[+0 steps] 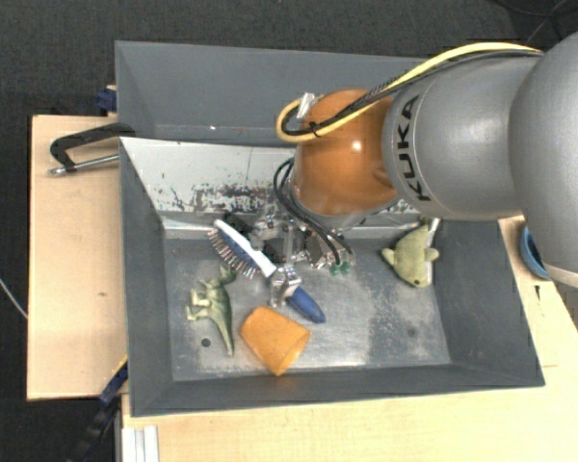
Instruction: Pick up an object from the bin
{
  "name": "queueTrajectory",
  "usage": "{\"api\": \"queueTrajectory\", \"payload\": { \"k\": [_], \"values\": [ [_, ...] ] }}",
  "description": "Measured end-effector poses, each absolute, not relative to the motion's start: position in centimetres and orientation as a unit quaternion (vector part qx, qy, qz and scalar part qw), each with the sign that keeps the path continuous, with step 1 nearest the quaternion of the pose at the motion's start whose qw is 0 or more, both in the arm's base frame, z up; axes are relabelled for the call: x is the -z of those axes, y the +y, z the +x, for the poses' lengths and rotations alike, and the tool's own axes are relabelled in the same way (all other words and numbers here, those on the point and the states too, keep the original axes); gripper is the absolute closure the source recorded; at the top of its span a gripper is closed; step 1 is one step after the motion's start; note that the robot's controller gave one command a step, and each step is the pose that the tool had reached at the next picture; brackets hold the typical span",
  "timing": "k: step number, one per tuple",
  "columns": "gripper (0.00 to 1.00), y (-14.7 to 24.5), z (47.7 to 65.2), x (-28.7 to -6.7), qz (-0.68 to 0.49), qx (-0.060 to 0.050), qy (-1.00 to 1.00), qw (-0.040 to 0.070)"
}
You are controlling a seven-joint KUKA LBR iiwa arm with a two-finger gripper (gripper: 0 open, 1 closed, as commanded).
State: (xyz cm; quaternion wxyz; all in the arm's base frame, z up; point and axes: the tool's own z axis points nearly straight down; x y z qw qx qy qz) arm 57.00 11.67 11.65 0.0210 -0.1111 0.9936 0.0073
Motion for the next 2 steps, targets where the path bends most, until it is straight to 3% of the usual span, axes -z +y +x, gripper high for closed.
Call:
{"api": "queueTrajectory", "payload": {
  "k": [1, 2],
  "values": [
    [0.00, 11.7, 57.0, -11.2, -0.089, -0.002, 0.996, 0.013],
    [0.00, 17.1, 57.3, -12.7, -0.094, -0.002, 0.996, 0.004]
  ]
}}
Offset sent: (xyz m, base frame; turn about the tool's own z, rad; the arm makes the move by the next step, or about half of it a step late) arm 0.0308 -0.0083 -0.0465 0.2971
